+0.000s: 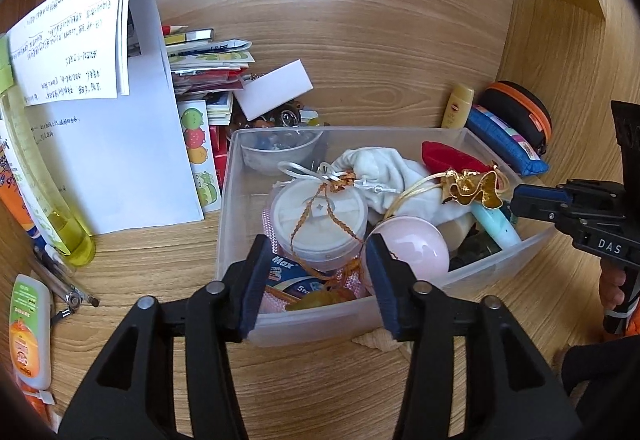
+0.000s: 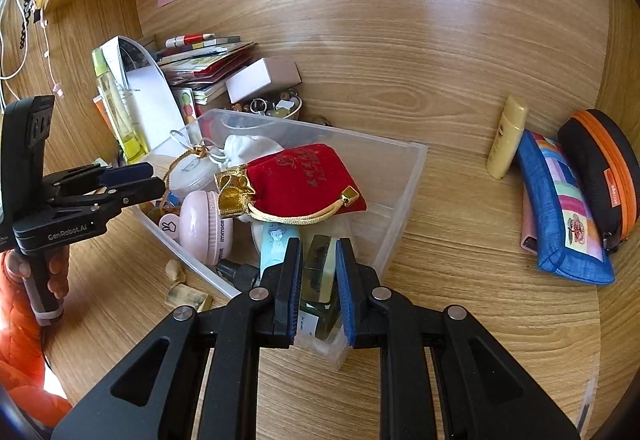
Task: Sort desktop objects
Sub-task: 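Carry the gourd beads and beige block over the clear bin and open both grippers, then grasp the worn beige bar with the right gripper while the left moves toward the seashell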
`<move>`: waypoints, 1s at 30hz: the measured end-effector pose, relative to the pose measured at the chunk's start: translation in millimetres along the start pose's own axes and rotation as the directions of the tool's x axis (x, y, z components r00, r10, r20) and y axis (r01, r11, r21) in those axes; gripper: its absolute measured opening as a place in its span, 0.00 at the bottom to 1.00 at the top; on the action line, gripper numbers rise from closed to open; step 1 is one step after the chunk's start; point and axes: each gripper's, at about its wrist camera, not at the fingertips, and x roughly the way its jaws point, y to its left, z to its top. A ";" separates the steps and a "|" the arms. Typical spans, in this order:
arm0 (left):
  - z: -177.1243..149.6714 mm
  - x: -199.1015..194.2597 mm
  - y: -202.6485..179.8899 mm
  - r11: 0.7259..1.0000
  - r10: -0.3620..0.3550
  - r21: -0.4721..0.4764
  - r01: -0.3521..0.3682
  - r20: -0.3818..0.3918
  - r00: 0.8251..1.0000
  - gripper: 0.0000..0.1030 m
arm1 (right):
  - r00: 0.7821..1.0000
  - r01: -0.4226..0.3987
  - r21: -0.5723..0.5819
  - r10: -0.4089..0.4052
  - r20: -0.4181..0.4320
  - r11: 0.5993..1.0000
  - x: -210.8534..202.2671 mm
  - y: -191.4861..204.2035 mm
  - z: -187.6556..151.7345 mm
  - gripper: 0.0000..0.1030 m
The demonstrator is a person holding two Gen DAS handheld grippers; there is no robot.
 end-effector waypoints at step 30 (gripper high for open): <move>-48.1 -50.3 13.9 0.997 0.071 0.005 -0.072 0.070 0.995 0.87 | 1.000 -0.020 -0.004 0.020 0.015 1.000 -31.4 59.6 -24.6 0.62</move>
